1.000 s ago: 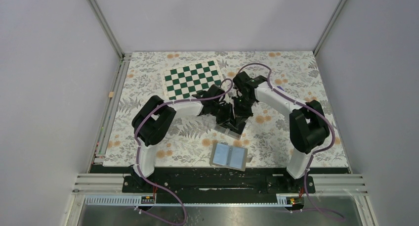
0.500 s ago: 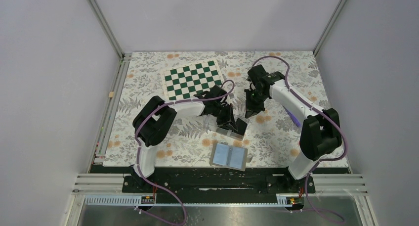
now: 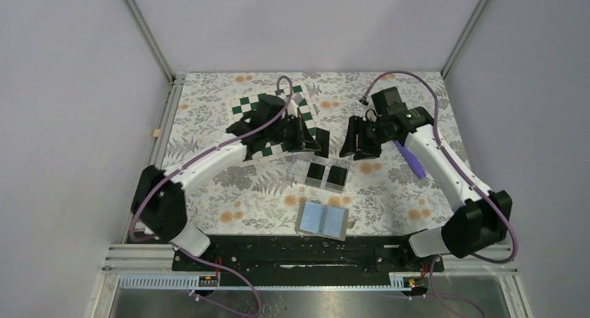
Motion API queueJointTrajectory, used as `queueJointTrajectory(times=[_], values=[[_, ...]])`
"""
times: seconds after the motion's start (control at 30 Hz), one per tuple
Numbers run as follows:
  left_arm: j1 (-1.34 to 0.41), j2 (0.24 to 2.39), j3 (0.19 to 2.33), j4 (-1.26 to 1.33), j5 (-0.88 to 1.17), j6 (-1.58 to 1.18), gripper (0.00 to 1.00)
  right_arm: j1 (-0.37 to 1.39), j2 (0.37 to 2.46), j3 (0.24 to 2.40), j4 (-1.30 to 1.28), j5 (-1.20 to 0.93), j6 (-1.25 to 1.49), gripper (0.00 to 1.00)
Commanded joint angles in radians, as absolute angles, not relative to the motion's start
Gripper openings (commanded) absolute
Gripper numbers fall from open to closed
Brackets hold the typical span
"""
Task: Put the credit cards into the card holder
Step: Pick up the credit card from the storage box, then move the storage box to the center of the board.
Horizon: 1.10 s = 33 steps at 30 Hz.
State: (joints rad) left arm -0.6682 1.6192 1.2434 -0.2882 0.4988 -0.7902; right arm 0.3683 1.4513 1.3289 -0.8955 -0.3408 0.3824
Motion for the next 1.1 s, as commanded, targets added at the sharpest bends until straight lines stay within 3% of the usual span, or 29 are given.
queueJointTrajectory(times=[0.0,0.17,0.37,0.63,0.83,1.07], values=[[-0.622,1.436,1.128,-0.167,0.506,-0.809,0.00,0.341,1.330,1.251,-0.741,-0.615,0.448,0.63],[-0.606,1.282,0.999,-0.027,0.623,-0.884,0.00,0.341,1.245,1.120,-0.512,-0.841,0.554,0.70],[-0.606,1.169,0.838,0.202,0.720,-1.023,0.00,0.342,1.223,0.954,-0.061,-1.081,0.839,0.66],[-0.606,1.120,0.779,0.245,0.759,-1.052,0.00,0.344,1.247,0.883,0.232,-1.141,1.029,0.47],[-0.606,1.121,0.773,0.260,0.763,-1.061,0.00,0.379,1.280,0.878,0.280,-1.155,1.073,0.36],[-0.605,1.136,0.772,0.275,0.774,-1.072,0.00,0.399,1.284,0.853,0.362,-1.142,1.123,0.00]])
